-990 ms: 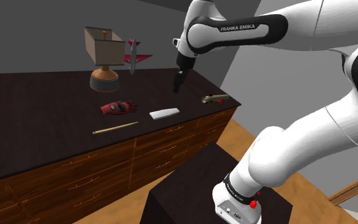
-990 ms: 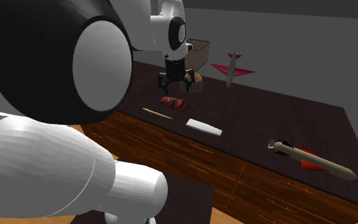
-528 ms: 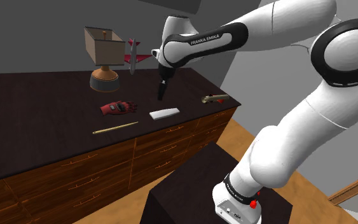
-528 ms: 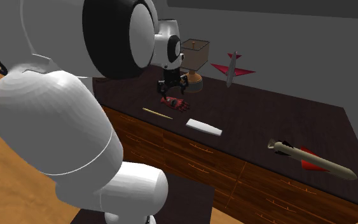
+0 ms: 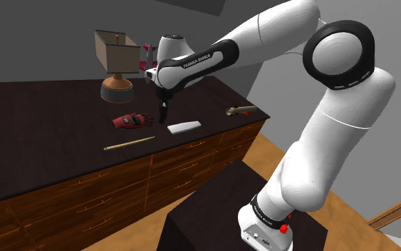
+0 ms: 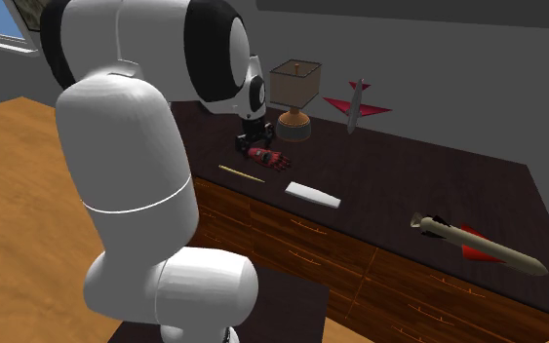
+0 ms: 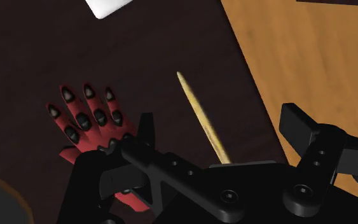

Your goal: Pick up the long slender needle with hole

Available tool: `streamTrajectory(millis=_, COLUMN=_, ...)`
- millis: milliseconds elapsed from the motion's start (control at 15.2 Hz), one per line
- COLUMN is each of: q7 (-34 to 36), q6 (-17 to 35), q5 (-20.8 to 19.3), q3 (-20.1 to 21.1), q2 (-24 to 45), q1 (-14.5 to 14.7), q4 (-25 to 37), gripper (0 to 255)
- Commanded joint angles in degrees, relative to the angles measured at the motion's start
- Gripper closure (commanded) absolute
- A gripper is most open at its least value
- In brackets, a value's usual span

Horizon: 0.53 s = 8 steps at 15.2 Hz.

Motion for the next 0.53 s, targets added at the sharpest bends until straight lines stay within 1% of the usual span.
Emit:
streamTrajectory(millis=0, q7=-2.2, q6=1.6, q5=-0.1, q3=0.8, q2=3.6, q1=0.6, q4=2.1, gripper=0)
streamTrajectory(millis=462, q7=-8.4, q6=6.5, q5=-1.7, q3=3.8, q2=15.8, q1=2.5, q4=9.4, gripper=0)
